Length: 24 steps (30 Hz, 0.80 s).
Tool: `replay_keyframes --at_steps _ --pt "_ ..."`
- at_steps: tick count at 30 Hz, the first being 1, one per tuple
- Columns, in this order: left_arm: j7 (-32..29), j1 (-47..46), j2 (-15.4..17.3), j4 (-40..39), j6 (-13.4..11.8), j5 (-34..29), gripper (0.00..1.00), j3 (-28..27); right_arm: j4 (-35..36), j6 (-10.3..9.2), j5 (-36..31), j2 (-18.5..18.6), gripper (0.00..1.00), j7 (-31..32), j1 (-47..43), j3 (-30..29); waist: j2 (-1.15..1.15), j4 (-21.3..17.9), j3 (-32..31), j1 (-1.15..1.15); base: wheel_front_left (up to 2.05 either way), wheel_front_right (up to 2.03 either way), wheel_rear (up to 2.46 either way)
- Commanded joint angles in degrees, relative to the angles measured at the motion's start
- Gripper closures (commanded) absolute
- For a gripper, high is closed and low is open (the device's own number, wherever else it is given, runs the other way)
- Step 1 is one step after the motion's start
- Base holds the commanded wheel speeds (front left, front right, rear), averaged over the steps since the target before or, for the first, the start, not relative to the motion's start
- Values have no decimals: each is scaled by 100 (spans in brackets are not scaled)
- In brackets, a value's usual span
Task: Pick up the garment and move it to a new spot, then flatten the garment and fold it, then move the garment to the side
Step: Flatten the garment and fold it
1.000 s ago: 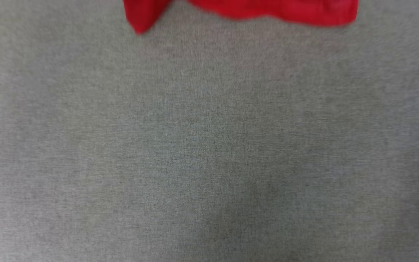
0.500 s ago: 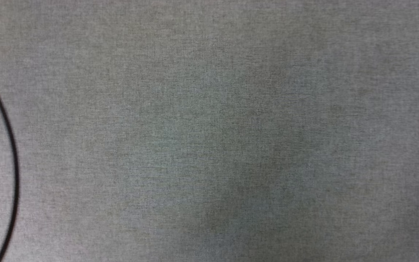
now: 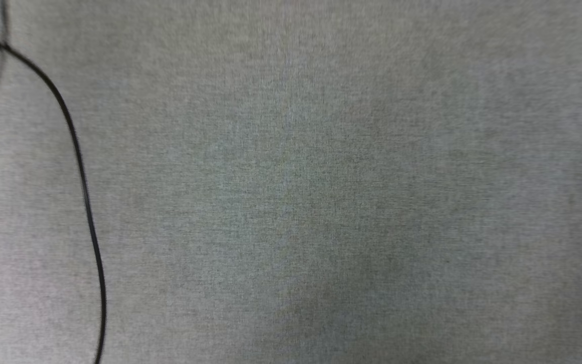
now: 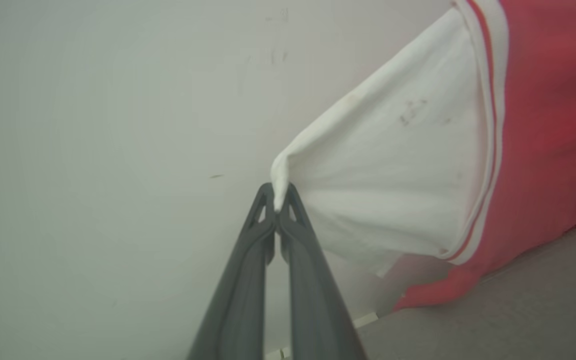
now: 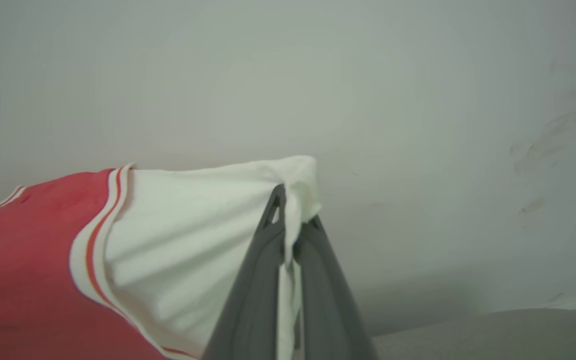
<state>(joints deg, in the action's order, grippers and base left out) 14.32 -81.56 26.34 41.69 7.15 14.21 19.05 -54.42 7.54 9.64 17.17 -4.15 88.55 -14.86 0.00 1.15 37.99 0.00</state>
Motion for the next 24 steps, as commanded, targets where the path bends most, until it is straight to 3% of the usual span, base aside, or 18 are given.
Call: replay_keyframes --at_steps 1,8,17,24 --pt "52 433 -23 15 -4 79 100 12 -46 -10 179 39 100 -56 -416 47 0 -26 -296 0 0 0 0" --pt "73 1806 -70 -221 -46 318 100 7 45 -10 1160 -10 100 224 -1641 345 0 -85 -1014 0 0 0 0" --pt "-242 4011 -23 -802 -111 806 100 46 1074 -11 2611 453 100 919 -4123 1132 0 -131 -2044 0 0 0 0" --pt "-622 5566 -11 -1393 -246 1124 100 141 1731 -11 3233 598 100 1252 -5641 1435 0 -179 -2607 0 0 0 0"
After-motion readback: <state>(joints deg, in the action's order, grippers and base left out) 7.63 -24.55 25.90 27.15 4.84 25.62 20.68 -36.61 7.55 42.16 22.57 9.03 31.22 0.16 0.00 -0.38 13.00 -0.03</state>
